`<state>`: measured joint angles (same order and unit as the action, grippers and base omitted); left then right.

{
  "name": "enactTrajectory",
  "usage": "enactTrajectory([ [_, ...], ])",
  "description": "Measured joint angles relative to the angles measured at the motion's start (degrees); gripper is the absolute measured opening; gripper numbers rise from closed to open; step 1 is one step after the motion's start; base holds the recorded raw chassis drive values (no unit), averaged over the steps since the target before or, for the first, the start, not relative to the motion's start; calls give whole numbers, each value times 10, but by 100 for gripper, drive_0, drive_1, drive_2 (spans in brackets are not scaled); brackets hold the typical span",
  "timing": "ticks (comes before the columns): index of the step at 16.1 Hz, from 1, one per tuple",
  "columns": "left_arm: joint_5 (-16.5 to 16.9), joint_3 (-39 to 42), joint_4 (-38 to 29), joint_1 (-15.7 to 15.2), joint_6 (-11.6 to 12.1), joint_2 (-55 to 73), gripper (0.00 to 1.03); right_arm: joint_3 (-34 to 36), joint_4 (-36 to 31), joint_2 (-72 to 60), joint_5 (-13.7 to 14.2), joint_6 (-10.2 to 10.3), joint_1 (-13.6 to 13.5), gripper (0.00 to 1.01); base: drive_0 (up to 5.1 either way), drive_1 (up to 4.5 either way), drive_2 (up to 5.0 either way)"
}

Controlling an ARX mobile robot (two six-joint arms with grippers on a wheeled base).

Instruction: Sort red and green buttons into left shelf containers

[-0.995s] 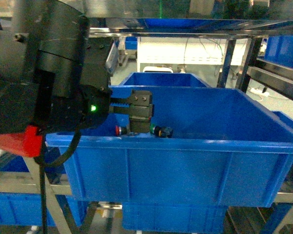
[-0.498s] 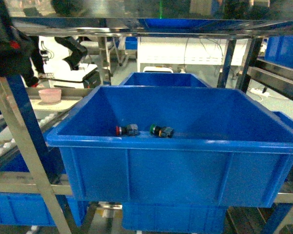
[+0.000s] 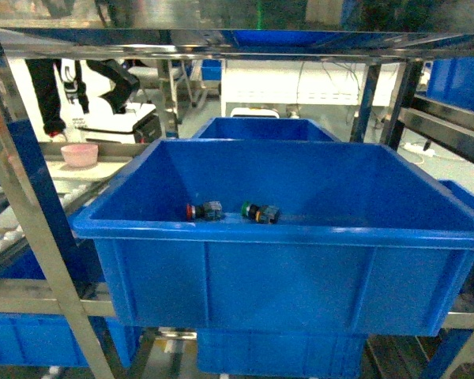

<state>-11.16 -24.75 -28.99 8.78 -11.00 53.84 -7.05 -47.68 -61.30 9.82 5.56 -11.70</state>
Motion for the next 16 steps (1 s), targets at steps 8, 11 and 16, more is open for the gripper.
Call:
enactTrajectory([
  [8, 103, 145, -16, -76, 100, -129, 5, 62, 68, 186, -42, -52, 62, 8, 0, 0, 0],
  [11, 105, 164, -8, -91, 100, -155, 2, 63, 109, 234, -92, -54, 111, 2, 0, 0, 0],
  [16, 112, 203, 31, -87, 100, -232, 2, 63, 207, 342, -97, -54, 117, 2, 0, 0, 0],
])
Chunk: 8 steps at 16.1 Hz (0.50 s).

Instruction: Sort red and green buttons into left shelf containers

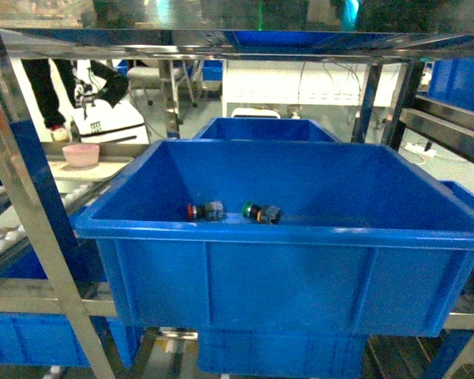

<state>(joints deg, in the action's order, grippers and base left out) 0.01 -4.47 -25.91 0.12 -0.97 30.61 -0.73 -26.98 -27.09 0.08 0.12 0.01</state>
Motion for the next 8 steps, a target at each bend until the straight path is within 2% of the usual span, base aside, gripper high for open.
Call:
enactTrajectory([
  [8, 0, 37, 76, 0, 0, -122, 2, 0, 129, 131, 0, 0, 0, 2, 0, 0, 0],
])
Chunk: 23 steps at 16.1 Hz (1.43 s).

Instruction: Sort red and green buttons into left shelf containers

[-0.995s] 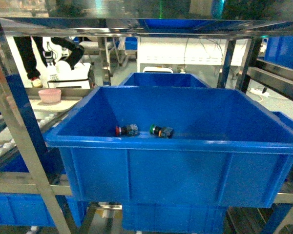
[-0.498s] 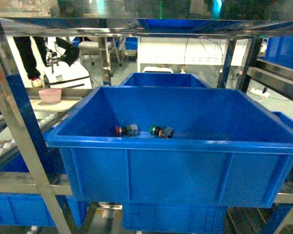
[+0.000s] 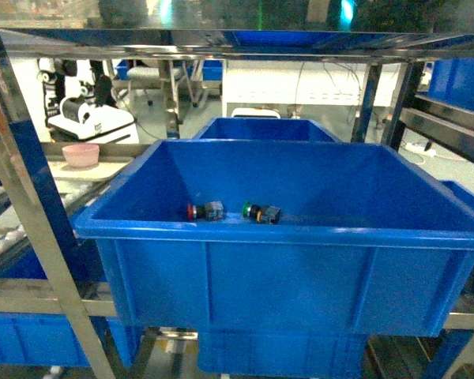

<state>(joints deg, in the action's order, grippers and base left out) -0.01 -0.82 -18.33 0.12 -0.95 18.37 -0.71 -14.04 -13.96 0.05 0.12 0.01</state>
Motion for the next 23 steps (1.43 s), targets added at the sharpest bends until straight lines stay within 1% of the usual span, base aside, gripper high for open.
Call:
enactTrajectory([
  [4, 0, 0, 49, 0, 0, -52, 2, 0, 38, 39, 0, 0, 0, 2, 0, 0, 0],
  [5, 0, 0, 60, 0, 0, -62, 2, -1, 70, 61, 0, 0, 0, 2, 0, 0, 0],
  [6, 0, 0, 71, 0, 0, -71, 2, 0, 145, 122, 0, 0, 0, 2, 0, 0, 0],
  [7, 0, 0, 79, 0, 0, -79, 2, -1, 133, 140, -1, 0, 0, 2, 0, 0, 0],
  [8, 0, 0, 96, 0, 0, -94, 2, -1, 146, 139, -1, 0, 0, 2, 0, 0, 0],
  [9, 1, 0, 186, 0, 1, -153, 2, -1, 142, 139, -1, 0, 0, 2, 0, 0, 0],
  [10, 0, -1, 174, 0, 1, -181, 2, -1, 143, 139, -1, 0, 0, 2, 0, 0, 0],
  [11, -1, 0, 188, 0, 1, -181, 2, 0, 142, 139, -1, 0, 0, 2, 0, 0, 0],
  [18, 0, 0, 185, 0, 1, -181, 2, 0, 143, 139, -1, 0, 0, 2, 0, 0, 0],
  [19, 0, 0, 185, 0, 1, -181, 3, 0, 143, 139, -1, 0, 0, 6, 0, 0, 0],
  [20, 0, 0, 185, 0, 1, -181, 20, 0, 143, 139, -1, 0, 0, 22, 0, 0, 0],
  [21, 0, 0, 185, 0, 1, -181, 31, 0, 143, 139, -1, 0, 0, 35, 0, 0, 0],
  [23, 0, 0, 185, 0, 1, -181, 61, 0, 143, 139, -1, 0, 0, 64, 0, 0, 0],
])
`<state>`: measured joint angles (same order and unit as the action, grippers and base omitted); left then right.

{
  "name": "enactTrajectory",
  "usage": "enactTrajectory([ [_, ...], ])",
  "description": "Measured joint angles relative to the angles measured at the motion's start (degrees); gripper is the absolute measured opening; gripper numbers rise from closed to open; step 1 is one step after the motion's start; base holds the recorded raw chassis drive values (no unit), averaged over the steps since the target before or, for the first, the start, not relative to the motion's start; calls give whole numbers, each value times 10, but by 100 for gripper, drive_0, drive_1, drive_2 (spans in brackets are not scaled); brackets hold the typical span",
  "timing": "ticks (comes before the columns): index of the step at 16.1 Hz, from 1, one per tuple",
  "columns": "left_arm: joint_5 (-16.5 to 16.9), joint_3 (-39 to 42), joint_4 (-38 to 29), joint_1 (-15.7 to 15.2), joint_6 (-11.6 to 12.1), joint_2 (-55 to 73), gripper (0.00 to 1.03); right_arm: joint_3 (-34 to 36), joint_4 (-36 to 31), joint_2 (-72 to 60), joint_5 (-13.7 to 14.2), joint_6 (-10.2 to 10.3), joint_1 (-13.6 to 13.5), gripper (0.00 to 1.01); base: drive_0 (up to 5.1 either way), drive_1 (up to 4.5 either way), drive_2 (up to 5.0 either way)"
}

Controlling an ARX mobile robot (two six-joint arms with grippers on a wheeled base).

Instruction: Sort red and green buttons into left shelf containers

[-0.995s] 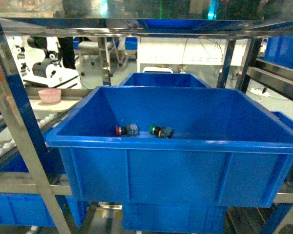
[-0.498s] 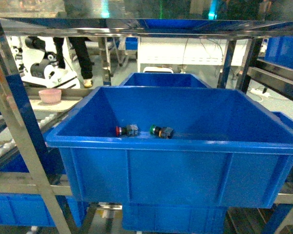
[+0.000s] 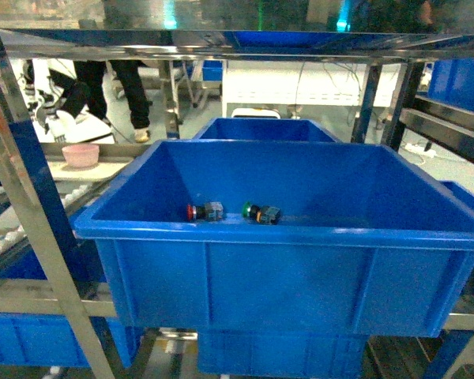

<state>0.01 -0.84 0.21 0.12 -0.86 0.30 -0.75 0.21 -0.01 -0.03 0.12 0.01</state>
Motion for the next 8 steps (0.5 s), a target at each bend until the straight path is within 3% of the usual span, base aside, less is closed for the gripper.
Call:
enactTrajectory([
  [2, 0, 0, 0, 0, 0, 0, 81, 0, 0, 0, 0, 0, 0, 84, 0, 0, 0],
  [4, 0, 0, 0, 0, 0, 0, 93, 0, 0, 0, 0, 0, 0, 99, 0, 0, 0],
  [5, 0, 0, 0, 0, 0, 0, 99, 0, 0, 0, 0, 0, 0, 100, 0, 0, 0],
  [8, 0, 0, 0, 0, 0, 0, 98, 0, 0, 0, 0, 0, 0, 98, 0, 0, 0],
])
